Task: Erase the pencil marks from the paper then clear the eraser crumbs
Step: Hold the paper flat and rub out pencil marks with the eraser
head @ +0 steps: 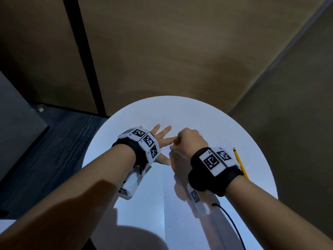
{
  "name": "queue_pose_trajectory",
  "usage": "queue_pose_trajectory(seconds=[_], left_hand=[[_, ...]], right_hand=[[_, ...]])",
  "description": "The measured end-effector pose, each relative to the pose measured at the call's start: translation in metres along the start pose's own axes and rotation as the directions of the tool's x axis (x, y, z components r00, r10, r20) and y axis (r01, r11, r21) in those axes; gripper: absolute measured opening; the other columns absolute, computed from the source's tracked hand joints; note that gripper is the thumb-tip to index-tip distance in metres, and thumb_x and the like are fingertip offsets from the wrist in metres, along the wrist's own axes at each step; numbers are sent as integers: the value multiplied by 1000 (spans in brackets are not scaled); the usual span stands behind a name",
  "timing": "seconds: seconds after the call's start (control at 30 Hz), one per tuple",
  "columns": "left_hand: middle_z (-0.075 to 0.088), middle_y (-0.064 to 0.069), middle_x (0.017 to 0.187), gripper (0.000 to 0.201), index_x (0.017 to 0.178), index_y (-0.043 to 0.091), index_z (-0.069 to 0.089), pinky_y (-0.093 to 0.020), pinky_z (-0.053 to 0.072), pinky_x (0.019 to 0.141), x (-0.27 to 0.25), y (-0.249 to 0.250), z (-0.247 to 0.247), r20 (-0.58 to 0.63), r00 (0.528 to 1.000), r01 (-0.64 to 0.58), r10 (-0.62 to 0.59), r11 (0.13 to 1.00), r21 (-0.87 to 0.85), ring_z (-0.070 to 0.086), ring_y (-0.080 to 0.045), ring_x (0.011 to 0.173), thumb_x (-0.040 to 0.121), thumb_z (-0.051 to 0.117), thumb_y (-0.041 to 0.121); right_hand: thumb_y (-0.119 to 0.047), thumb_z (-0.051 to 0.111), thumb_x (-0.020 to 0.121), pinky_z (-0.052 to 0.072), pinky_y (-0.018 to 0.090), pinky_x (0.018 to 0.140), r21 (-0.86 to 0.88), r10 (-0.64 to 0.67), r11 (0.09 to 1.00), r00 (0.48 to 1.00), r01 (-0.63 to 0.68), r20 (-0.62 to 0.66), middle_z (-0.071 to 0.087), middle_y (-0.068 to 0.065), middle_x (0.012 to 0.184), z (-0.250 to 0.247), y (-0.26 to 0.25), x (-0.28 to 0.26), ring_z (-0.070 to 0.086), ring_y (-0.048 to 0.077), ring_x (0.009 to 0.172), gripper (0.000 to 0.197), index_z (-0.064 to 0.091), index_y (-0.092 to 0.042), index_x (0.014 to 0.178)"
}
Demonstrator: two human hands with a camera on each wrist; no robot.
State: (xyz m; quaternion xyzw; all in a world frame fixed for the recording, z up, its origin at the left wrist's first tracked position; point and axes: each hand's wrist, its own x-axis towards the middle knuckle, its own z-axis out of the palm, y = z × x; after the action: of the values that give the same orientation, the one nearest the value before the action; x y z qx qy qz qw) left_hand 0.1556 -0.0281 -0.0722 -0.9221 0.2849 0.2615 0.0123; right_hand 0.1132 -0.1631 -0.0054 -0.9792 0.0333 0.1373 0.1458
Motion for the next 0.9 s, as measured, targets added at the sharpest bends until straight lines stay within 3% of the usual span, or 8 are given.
queue_pose_trajectory(seconds=[0.17,0.3,0.4,0.53,0.63,0.77,0.9], left_hand=[[-31,18,151,96,141,54,-11,-70,3,104,5,-2,7,-13,1000,7,-6,1000,28,-21,-23,144,67,40,87],[-29,17,152,82,146,46,-2,-68,9,105,7,-4,14,-77,997,24,-14,992,121,-15,-21,145,84,47,66],[-30,18,151,84,145,47,-3,-68,8,105,6,-2,10,-61,998,7,-2,996,84,-16,-21,145,81,46,70],[-27,19,152,79,147,46,5,-67,4,106,0,0,7,-78,997,9,-8,1000,13,-17,-19,145,85,54,55],[-29,17,152,83,148,43,1,-67,4,107,0,0,5,-56,998,-5,6,1000,28,-18,-20,144,85,50,63],[-28,19,152,78,146,46,11,-67,5,106,1,-1,8,-79,997,5,-2,999,38,-17,-19,145,83,53,62],[-28,19,152,85,147,46,2,-67,3,106,3,-2,7,-53,999,-3,3,1000,2,-18,-19,144,82,54,62]], right_hand=[[-21,52,89,42,28,66,-39,-63,997,998,64,10,60,9,96,-4,-1,0,58,26,83,19,62,-6,97],[-23,49,91,34,26,58,-143,-182,970,977,198,113,45,4,79,-3,-10,-9,47,22,73,19,61,-8,94],[-21,44,93,35,28,63,-216,-210,950,974,225,90,41,3,74,-7,-10,-12,47,23,74,19,57,-9,87],[-21,45,93,34,29,67,-266,-254,917,950,296,181,43,3,78,-6,-14,-18,45,22,77,19,61,-10,94],[-21,45,92,35,28,65,-279,-249,922,963,267,101,43,3,72,-9,-11,-14,53,27,78,19,58,-8,86],[-25,45,94,38,28,70,-244,-283,918,947,314,152,60,6,101,-3,-10,-15,59,26,97,26,65,-15,107],[-25,42,95,36,28,68,-260,-298,915,952,307,76,59,6,98,-2,-7,-15,60,27,96,27,65,-14,105]])
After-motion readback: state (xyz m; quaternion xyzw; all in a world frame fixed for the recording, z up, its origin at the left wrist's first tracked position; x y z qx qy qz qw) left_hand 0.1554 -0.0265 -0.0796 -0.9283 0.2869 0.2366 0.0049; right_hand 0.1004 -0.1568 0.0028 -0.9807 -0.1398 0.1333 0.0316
